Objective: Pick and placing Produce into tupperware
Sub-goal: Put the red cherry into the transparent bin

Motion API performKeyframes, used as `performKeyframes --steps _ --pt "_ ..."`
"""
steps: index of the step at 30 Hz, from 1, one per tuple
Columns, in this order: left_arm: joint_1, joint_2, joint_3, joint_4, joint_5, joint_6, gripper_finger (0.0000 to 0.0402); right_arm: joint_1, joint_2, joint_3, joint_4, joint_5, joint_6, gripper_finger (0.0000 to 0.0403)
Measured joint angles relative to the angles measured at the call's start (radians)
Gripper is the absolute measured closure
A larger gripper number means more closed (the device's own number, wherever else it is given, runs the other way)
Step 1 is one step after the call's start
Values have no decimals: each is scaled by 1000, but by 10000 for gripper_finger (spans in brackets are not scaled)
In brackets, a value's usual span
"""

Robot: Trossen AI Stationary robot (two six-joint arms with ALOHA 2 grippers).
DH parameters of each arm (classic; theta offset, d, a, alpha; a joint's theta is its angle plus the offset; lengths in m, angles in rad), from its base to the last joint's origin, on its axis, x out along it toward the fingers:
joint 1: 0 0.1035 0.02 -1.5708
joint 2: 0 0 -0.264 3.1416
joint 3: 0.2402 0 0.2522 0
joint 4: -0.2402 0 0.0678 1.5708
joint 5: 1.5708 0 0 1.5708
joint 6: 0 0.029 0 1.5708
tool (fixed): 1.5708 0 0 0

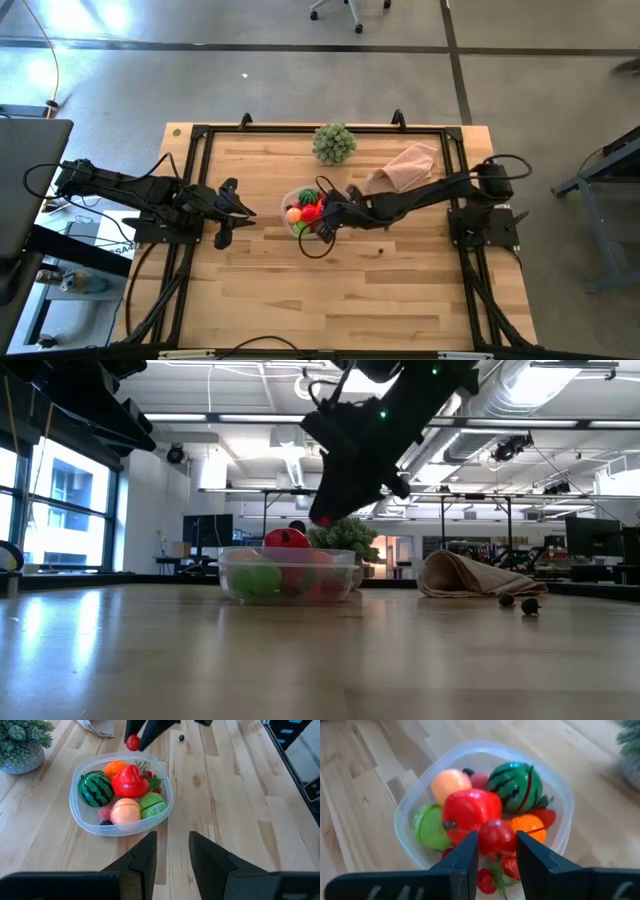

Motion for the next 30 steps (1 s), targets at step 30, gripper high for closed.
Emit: performKeyframes --steps 30 --pt "0 0 0 0 0 0 300 -11 81 0 -19 -65 54 275"
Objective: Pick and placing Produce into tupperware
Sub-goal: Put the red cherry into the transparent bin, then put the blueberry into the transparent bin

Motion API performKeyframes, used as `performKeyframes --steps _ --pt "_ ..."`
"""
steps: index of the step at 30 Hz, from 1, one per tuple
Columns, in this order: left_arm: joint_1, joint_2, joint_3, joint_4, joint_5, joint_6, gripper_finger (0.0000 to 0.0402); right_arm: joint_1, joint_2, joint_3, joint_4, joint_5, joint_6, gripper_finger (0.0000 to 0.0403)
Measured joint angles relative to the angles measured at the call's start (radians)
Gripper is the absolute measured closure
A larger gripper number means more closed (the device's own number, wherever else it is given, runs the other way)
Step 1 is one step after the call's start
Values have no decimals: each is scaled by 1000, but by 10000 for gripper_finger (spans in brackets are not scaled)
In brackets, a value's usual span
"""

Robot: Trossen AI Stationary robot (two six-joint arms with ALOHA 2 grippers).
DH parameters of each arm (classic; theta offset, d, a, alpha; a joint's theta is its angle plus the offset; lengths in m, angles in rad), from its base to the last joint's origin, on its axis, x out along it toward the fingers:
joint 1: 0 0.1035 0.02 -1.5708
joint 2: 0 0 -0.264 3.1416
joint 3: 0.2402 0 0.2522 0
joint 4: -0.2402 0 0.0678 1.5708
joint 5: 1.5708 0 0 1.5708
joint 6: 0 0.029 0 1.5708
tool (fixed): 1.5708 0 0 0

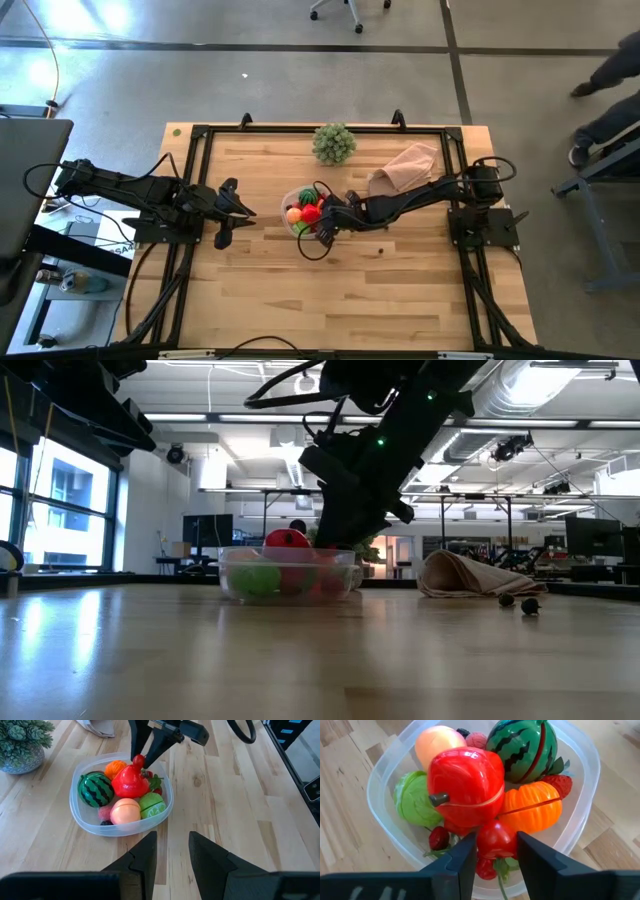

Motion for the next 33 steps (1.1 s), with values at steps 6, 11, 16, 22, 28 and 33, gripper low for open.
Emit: performKeyframes --steps 6,11,16,22,28,33 --pt "0 0 0 0 0 0 300 0 0 0 7 0 -16 267" --pt "0 0 0 0 0 0 300 0 0 0 17 6 -21 267" --pt "0 0 0 0 0 0 300 17 -19 0 24 57 -53 267" --pt "0 0 0 0 0 0 300 112 -97 0 0 255 -53 266" --pt "0 0 0 0 0 0 300 287 -133 -6 -130 543 91 266" --pt "0 0 0 0 0 0 300 453 -161 -109 -209 678 383 266"
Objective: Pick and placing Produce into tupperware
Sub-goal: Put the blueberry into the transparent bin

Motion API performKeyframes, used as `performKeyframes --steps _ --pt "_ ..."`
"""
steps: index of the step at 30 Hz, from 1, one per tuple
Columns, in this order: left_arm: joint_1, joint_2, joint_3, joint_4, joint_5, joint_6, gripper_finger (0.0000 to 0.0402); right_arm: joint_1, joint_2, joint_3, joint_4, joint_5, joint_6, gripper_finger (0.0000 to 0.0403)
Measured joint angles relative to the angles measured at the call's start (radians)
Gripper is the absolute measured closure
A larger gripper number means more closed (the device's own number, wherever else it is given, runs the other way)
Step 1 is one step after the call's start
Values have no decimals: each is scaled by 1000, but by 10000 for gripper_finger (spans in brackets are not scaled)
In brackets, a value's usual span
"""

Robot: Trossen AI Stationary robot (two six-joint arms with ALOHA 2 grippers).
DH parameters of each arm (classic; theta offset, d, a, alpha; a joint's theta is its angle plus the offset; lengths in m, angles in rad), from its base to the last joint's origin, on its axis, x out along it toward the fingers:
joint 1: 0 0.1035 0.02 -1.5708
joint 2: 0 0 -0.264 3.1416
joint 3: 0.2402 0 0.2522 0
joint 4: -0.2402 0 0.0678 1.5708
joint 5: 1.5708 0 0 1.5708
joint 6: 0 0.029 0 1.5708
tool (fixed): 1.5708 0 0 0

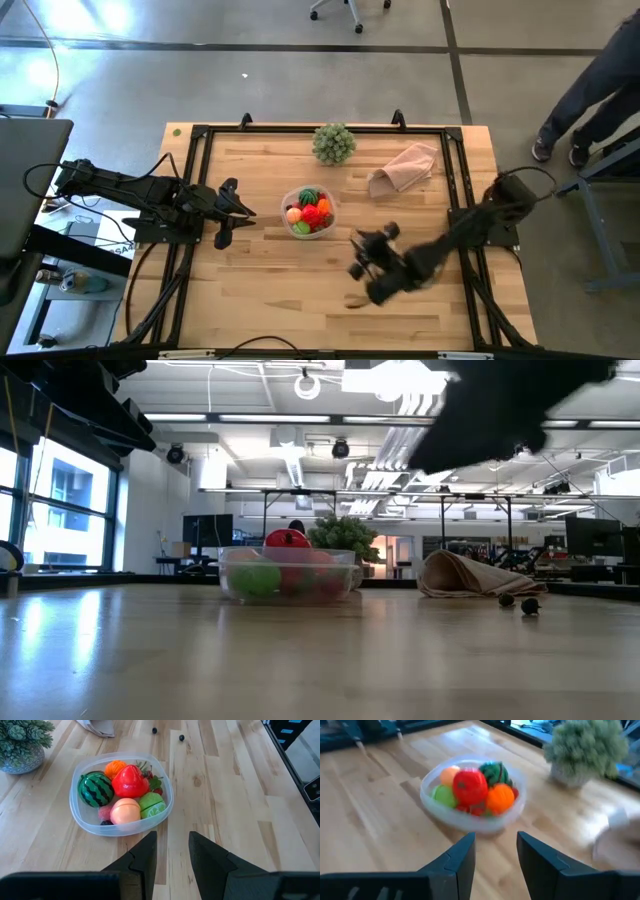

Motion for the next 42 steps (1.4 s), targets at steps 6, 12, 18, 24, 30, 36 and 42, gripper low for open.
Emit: performKeyframes --steps 6,12,18,24,30,36,42 --pt "0 0 0 0 0 0 300 207 -101 -209 -11 128 321 266" --pt "0 0 0 0 0 0 300 356 -305 -415 39 18 432 266" --pt "0 0 0 0 0 0 300 365 -412 -572 217 -124 144 266" --pt "0 0 0 0 0 0 300 353 -414 -663 458 -132 -273 266" --pt "0 0 0 0 0 0 300 351 -362 -715 577 -147 -295 266" --pt "0 0 0 0 0 0 300 341 -285 -723 581 -114 -196 266" --pt "0 0 0 0 0 0 300 293 -198 -723 627 -148 -146 266"
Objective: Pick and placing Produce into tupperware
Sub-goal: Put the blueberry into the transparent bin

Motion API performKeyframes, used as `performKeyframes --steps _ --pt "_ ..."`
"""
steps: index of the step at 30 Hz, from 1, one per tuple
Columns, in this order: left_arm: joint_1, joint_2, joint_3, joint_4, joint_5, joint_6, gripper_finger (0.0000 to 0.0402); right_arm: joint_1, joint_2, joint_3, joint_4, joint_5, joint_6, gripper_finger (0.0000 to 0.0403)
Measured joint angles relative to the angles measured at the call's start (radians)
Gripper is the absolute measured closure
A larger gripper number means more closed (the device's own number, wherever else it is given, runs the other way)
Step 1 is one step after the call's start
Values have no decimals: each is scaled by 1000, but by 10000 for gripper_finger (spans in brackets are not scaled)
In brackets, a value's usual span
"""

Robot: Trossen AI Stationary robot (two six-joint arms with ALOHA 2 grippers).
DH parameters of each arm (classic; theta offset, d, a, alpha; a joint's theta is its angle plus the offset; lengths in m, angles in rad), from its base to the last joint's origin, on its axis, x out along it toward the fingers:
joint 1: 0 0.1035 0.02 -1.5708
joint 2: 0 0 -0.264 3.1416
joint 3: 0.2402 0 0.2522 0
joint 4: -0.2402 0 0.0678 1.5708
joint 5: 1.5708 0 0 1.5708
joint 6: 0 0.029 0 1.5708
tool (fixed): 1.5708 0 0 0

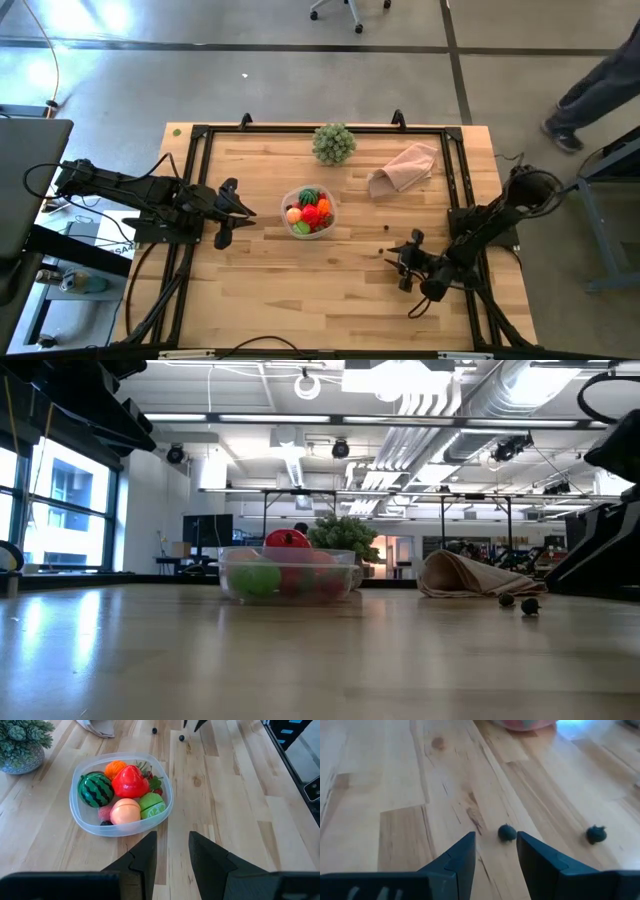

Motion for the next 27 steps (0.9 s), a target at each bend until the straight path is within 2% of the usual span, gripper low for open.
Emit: performKeyframes --steps 10,18,27 --pt "0 0 0 0 0 0 300 -71 77 0 85 -45 17 266" --pt "0 0 0 0 0 0 300 -119 97 0 101 -59 22 266" --pt "0 0 0 0 0 0 300 -168 95 2 116 -129 -9 266"
